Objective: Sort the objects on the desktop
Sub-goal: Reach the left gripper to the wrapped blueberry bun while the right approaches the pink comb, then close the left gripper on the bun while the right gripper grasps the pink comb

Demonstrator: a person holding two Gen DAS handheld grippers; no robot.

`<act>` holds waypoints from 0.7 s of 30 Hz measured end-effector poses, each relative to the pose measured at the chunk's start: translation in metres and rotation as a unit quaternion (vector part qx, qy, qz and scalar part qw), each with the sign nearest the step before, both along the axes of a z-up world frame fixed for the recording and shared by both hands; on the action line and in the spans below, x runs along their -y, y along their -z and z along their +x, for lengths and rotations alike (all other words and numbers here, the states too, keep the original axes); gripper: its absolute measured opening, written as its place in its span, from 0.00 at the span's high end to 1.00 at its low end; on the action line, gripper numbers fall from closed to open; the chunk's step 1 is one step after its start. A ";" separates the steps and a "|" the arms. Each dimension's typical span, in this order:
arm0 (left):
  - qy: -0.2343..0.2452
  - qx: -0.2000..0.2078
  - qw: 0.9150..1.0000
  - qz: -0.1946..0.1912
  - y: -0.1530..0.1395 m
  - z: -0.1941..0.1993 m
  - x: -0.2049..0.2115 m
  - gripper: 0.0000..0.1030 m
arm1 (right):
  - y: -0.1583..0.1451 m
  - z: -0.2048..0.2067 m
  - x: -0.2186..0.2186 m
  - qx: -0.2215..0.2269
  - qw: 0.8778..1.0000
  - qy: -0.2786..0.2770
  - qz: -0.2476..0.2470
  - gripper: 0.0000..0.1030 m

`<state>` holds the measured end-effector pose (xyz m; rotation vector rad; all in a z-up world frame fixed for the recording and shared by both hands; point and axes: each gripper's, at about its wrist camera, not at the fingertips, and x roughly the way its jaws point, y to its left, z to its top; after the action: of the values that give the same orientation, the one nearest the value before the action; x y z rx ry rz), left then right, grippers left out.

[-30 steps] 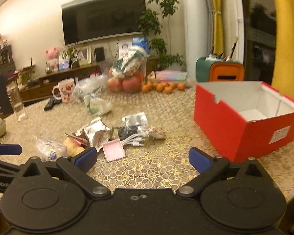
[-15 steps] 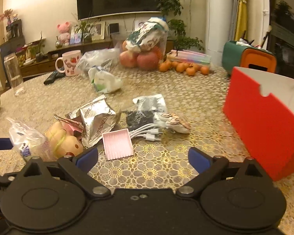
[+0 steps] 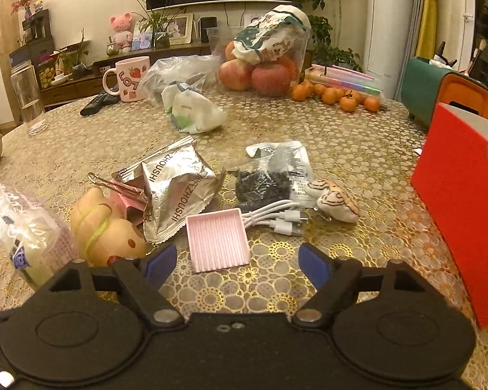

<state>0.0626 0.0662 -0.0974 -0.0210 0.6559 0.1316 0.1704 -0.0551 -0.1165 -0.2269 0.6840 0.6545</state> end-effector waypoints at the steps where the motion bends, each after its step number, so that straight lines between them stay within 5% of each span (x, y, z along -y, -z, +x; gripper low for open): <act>1: -0.001 -0.001 1.000 0.000 0.001 0.000 0.000 0.15 | 0.001 0.001 -0.001 -0.002 1.000 -0.002 -0.001 0.23; 9: 0.000 -0.005 1.000 0.007 0.003 0.000 0.000 0.38 | 0.003 0.005 -0.007 -0.004 1.000 -0.001 -0.004 0.34; 21: 0.003 -0.006 1.000 0.020 0.001 -0.001 0.005 0.44 | 0.003 0.005 -0.013 -0.013 1.000 -0.011 -0.001 0.59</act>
<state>0.0616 0.0609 -0.0988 0.0209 0.6655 0.1383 0.1751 -0.0419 -0.1197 -0.2282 0.7084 0.6786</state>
